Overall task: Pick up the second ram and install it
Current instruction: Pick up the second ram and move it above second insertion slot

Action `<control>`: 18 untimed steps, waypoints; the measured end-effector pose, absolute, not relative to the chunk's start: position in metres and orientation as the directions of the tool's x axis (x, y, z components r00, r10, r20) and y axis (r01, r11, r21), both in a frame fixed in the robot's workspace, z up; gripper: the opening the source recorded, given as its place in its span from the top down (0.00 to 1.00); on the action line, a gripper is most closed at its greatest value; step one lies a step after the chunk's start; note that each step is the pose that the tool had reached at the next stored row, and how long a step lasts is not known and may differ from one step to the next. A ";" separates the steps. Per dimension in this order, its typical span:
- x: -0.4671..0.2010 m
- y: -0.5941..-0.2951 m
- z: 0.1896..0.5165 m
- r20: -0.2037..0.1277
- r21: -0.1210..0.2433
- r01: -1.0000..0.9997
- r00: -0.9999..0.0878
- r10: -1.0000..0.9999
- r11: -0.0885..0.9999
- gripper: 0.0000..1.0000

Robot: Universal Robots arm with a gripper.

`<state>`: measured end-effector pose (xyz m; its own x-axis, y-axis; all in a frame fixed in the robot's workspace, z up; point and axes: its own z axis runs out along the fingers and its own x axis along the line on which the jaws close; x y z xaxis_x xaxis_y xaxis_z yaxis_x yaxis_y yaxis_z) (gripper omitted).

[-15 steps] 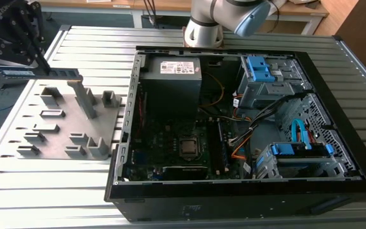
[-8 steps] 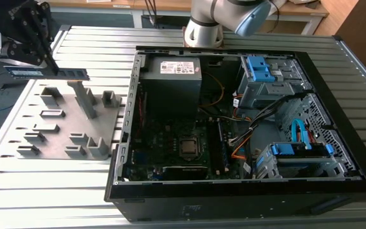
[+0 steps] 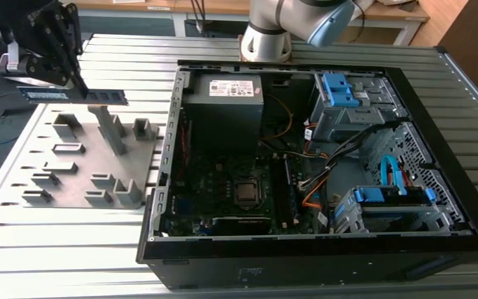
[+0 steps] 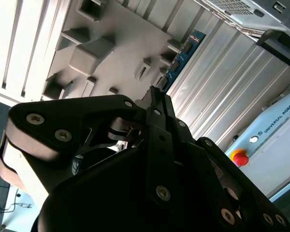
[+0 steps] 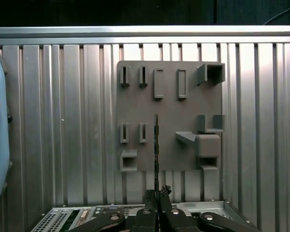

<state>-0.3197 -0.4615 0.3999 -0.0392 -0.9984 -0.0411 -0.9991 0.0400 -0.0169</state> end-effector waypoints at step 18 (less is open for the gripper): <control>-0.295 -0.462 0.400 -0.041 -0.017 -0.999 -0.039 -0.998 0.040 0.86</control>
